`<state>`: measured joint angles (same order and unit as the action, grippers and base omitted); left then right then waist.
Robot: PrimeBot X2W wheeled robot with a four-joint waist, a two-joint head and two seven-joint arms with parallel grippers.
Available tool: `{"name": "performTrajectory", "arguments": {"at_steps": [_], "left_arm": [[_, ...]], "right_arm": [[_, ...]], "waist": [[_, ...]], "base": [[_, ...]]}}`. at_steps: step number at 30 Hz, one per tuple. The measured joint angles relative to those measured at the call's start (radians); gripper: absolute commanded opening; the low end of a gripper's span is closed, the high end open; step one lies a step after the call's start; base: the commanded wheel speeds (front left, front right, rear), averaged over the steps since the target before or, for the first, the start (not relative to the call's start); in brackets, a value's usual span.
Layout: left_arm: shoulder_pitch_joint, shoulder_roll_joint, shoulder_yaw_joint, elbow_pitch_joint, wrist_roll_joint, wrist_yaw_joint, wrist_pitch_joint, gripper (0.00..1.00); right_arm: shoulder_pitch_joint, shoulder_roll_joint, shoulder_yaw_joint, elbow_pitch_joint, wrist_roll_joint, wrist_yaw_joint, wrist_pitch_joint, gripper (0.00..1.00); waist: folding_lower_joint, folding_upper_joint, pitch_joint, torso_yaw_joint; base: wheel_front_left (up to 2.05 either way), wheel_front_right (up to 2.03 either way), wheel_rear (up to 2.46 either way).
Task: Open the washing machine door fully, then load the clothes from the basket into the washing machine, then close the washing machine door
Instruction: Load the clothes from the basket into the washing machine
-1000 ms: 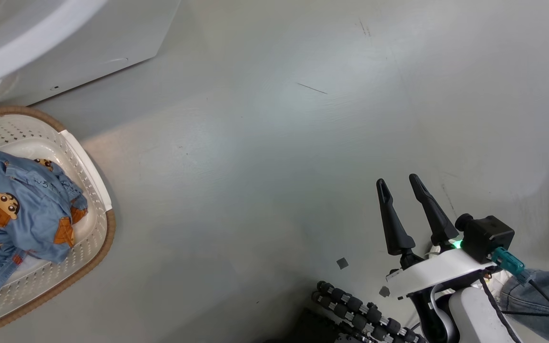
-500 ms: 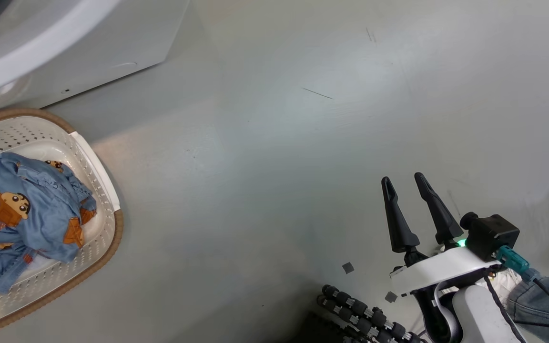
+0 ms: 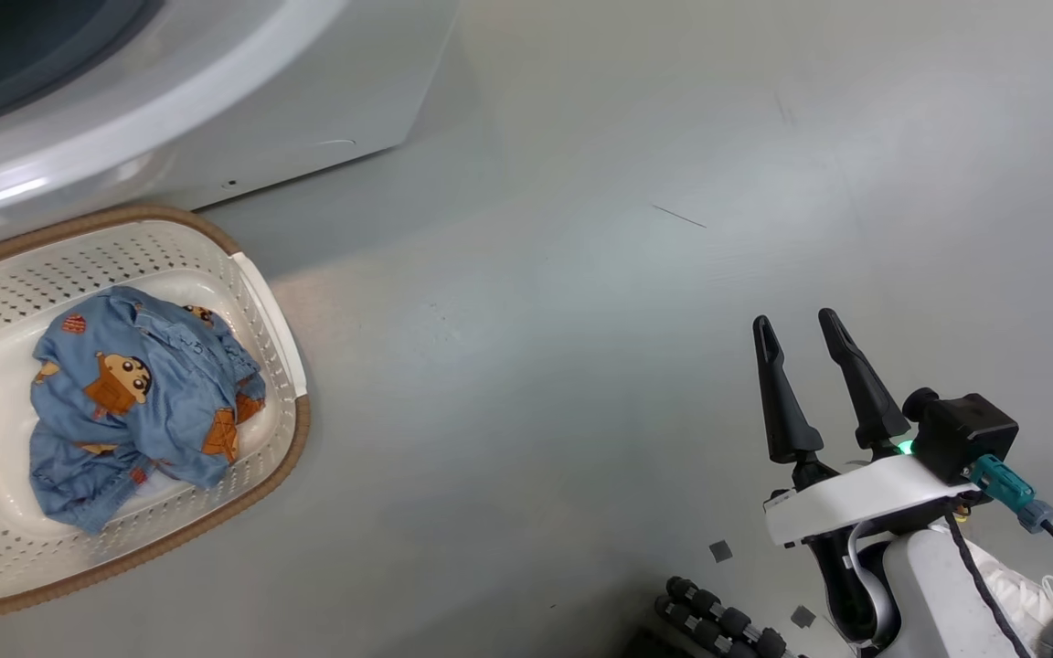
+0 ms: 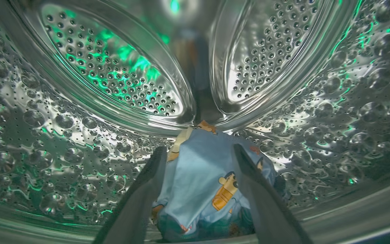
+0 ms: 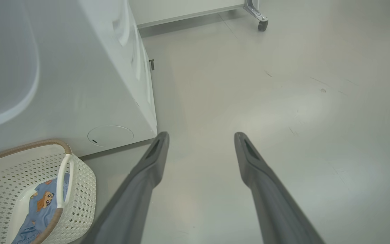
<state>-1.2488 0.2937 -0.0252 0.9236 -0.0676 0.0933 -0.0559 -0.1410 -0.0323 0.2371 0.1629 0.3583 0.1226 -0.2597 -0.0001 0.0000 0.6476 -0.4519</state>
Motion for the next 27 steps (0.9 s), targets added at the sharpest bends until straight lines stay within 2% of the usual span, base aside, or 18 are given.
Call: {"name": "performTrajectory", "arguments": {"at_steps": [7,16,21,27], "left_arm": [[0.046,-0.082,0.024,0.021,-0.047,0.005,-0.06,1.0],[0.148,-0.15,0.033,0.059,-0.085,0.005,-0.141,1.0],[0.206,-0.207,0.029,0.071,-0.106,-0.013,-0.166,1.0],[0.306,-0.241,0.023,0.085,-0.11,-0.024,-0.184,1.0]], "right_arm": [[0.0,-0.001,-0.021,0.007,-0.015,0.0,0.0,1.0],[0.001,-0.002,-0.044,0.017,-0.029,0.0,0.0,1.0],[0.01,-0.004,-0.074,0.026,-0.035,0.0,0.0,1.0],[0.028,-0.004,-0.084,0.032,-0.044,0.0,0.0,1.0]], "waist": [[0.0,0.0,-0.049,0.049],[0.0,0.0,-0.125,0.102],[0.0,0.0,-0.171,0.132],[0.0,0.0,-0.233,0.166]], "base": [[0.0,0.0,0.0],[0.0,0.0,0.0],[0.0,0.0,0.0],[0.0,0.0,0.0]]}}
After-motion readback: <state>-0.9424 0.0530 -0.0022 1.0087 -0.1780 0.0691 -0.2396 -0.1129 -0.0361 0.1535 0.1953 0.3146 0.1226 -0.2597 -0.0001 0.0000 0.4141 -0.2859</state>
